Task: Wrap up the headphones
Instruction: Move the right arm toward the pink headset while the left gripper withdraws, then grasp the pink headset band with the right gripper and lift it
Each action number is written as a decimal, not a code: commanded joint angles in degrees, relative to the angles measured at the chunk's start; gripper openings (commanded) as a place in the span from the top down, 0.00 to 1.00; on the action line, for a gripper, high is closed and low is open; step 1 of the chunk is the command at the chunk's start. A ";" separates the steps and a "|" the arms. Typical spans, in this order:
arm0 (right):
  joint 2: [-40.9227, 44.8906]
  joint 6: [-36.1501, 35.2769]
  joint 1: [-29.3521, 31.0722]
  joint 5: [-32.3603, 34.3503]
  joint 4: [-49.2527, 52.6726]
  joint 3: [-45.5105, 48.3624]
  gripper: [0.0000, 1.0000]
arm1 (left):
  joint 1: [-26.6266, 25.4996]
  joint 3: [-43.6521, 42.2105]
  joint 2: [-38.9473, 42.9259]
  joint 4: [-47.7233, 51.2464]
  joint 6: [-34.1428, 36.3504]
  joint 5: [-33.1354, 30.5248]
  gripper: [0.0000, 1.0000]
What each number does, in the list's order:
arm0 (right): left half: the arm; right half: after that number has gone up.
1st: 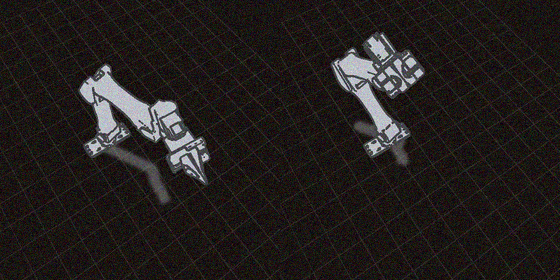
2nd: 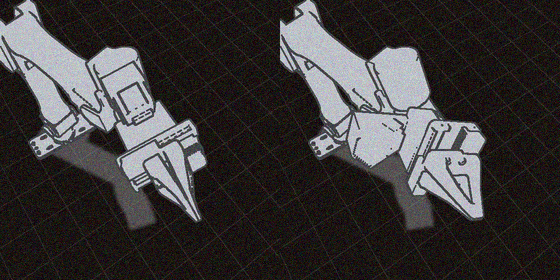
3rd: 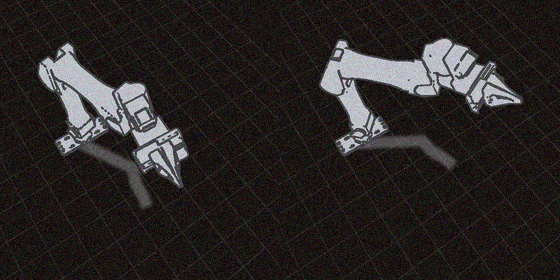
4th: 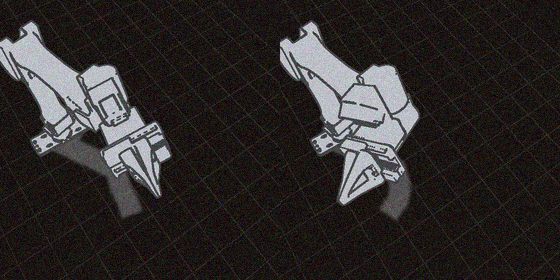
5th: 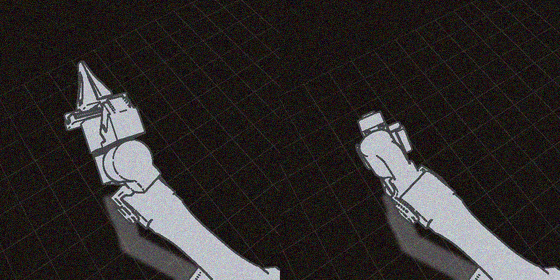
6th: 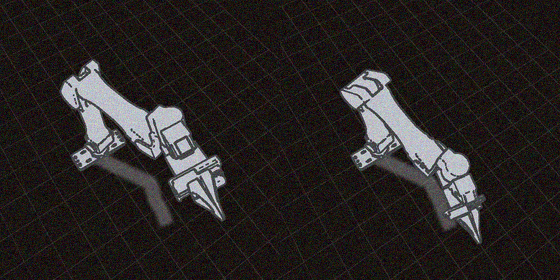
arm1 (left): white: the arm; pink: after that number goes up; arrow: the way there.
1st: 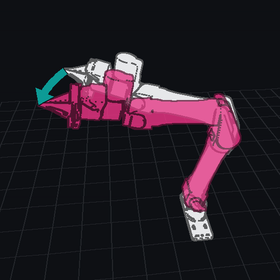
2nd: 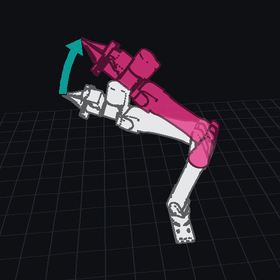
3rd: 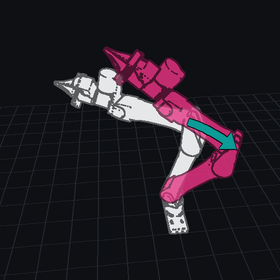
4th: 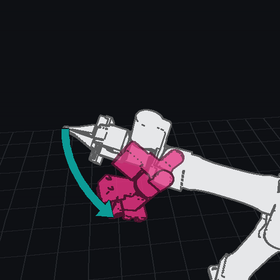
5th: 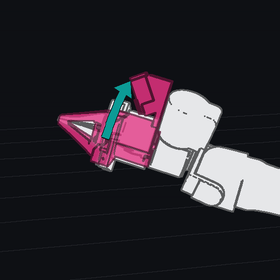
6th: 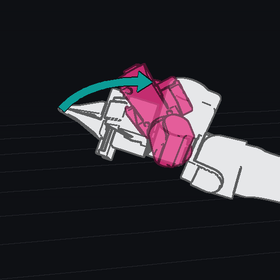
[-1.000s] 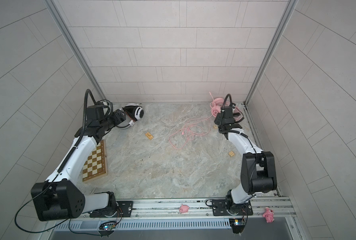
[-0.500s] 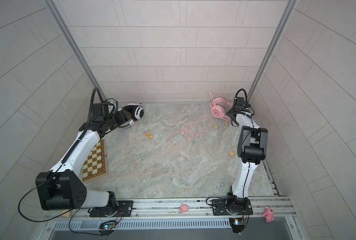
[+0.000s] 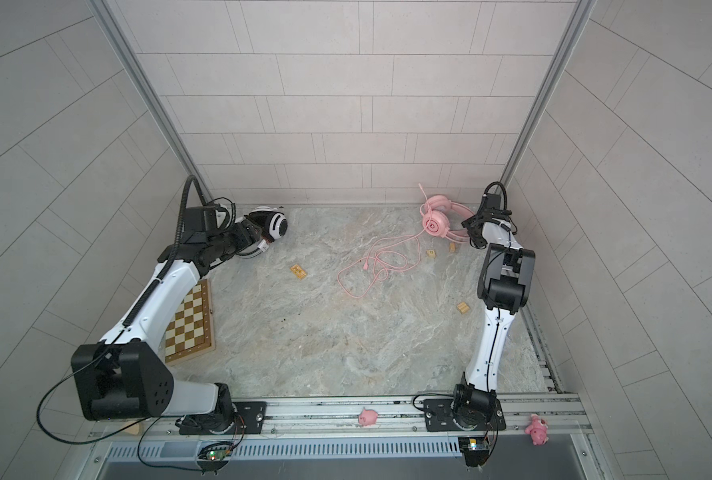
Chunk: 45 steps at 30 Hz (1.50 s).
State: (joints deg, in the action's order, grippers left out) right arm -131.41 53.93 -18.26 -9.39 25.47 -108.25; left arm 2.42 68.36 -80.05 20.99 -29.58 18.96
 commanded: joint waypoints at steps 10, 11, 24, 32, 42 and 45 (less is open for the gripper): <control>-7.33 0.42 0.40 -0.96 5.57 -8.77 0.45 | -0.45 2.02 -0.26 0.41 -0.04 0.98 0.22; -7.67 0.35 0.33 -1.34 5.05 -8.56 0.48 | -0.40 1.89 -0.28 0.36 -0.04 0.97 0.22; -4.58 -3.16 0.55 -2.98 -0.72 -5.88 0.97 | -0.47 1.98 -0.61 0.19 -0.12 1.62 0.22; 3.81 -7.43 3.50 -3.97 -6.33 -4.82 1.00 | -0.54 2.30 -0.76 0.50 0.23 1.94 0.25; 21.28 -31.67 19.99 9.06 -12.34 1.73 1.00 | -1.38 -0.16 1.73 -5.92 0.60 5.99 0.26; 26.31 -40.48 25.43 11.66 -14.33 5.89 1.00 | -1.95 0.13 1.37 -6.05 1.37 6.93 0.26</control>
State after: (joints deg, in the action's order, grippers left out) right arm -110.13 24.23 4.58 -1.67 16.86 -104.88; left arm 1.06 68.36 -80.01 17.30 -29.54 24.23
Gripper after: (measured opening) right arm 0.060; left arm 0.743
